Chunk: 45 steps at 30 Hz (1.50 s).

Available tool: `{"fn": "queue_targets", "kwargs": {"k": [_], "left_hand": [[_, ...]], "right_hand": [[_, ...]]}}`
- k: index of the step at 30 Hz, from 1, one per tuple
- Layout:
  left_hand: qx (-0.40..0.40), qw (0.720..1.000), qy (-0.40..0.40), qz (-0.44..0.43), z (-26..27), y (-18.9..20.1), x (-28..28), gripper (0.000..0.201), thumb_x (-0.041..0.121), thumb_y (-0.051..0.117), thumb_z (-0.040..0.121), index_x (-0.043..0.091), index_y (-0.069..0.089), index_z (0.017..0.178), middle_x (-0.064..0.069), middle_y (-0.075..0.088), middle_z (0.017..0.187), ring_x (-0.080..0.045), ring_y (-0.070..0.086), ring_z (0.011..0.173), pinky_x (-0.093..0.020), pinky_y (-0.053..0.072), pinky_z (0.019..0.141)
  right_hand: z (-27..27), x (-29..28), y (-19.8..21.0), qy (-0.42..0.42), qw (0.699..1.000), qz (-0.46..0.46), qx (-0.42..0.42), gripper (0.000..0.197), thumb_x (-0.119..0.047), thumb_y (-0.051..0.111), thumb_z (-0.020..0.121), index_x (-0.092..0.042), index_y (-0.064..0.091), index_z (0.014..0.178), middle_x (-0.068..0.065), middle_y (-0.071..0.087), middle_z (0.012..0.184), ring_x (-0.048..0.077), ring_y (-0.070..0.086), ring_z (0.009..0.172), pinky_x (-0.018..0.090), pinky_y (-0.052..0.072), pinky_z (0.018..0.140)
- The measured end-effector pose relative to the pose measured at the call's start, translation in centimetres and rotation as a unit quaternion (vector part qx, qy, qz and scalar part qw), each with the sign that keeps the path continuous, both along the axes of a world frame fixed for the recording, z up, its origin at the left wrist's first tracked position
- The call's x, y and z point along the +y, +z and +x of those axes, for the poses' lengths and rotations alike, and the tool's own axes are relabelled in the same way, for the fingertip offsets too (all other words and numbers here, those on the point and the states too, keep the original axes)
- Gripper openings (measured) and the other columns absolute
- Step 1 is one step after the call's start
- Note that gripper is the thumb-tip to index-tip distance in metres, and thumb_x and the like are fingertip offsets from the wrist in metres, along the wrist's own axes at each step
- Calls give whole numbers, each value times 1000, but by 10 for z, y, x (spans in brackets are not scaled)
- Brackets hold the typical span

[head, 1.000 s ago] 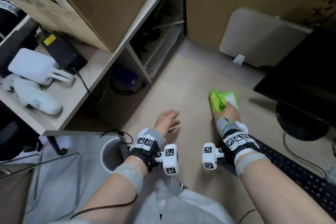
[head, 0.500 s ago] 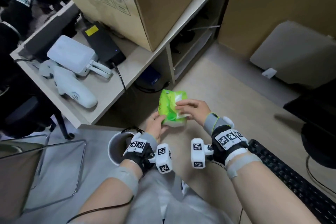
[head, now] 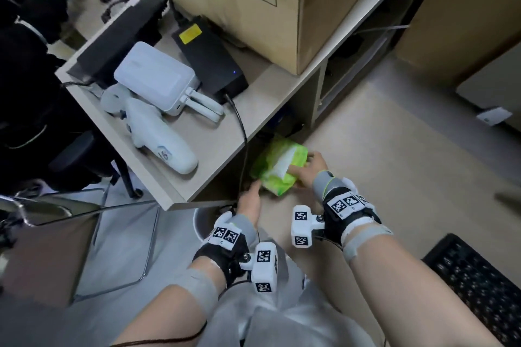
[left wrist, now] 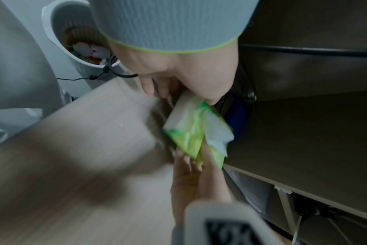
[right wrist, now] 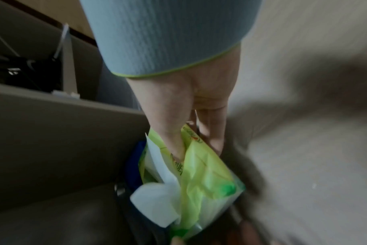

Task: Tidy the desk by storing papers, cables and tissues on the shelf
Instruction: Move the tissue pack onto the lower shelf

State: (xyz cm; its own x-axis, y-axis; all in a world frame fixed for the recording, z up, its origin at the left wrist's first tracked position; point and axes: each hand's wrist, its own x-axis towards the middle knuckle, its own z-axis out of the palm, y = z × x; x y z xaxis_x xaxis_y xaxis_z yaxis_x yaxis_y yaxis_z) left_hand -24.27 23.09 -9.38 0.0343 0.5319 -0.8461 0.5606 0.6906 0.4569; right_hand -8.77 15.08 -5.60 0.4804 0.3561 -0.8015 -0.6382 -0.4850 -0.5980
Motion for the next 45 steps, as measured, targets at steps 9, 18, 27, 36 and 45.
{"fn": "queue_targets", "kwargs": {"k": [9,18,27,36,45], "left_hand": [[-59,997,22,-43,4,56,3,19,30,58,95,19,64,109,-11,65,128,-18,60,117,-32,47,95],[-127,991,29,-35,-6,32,5,61,50,79,66,21,70,119,-7,67,128,-24,61,121,-44,42,110],[-61,996,-13,60,18,67,-17,81,60,79,47,12,59,110,-13,67,116,-33,64,107,-49,47,101],[-207,955,-210,24,79,106,-134,36,12,52,97,14,54,132,-5,60,122,-14,61,107,-31,43,97],[-174,890,-399,-134,120,121,-285,10,18,50,98,19,55,89,0,63,86,-15,60,73,-26,44,68]], "right_hand": [[-5,43,6,210,958,-94,-169,54,-22,73,78,-3,51,124,19,58,124,36,58,114,39,47,98],[-16,66,-22,242,969,-38,-42,41,-20,70,77,-3,62,113,10,67,108,30,64,102,46,53,95],[-9,-25,30,126,991,20,30,62,-5,58,92,-11,32,148,15,60,106,20,56,72,28,42,63],[3,-186,77,-93,994,50,1,44,-9,60,91,-9,51,134,12,65,109,22,67,87,26,46,67],[-42,-383,105,-328,943,-47,-18,36,-12,60,91,-14,57,127,4,64,103,16,61,81,31,53,85]]}}
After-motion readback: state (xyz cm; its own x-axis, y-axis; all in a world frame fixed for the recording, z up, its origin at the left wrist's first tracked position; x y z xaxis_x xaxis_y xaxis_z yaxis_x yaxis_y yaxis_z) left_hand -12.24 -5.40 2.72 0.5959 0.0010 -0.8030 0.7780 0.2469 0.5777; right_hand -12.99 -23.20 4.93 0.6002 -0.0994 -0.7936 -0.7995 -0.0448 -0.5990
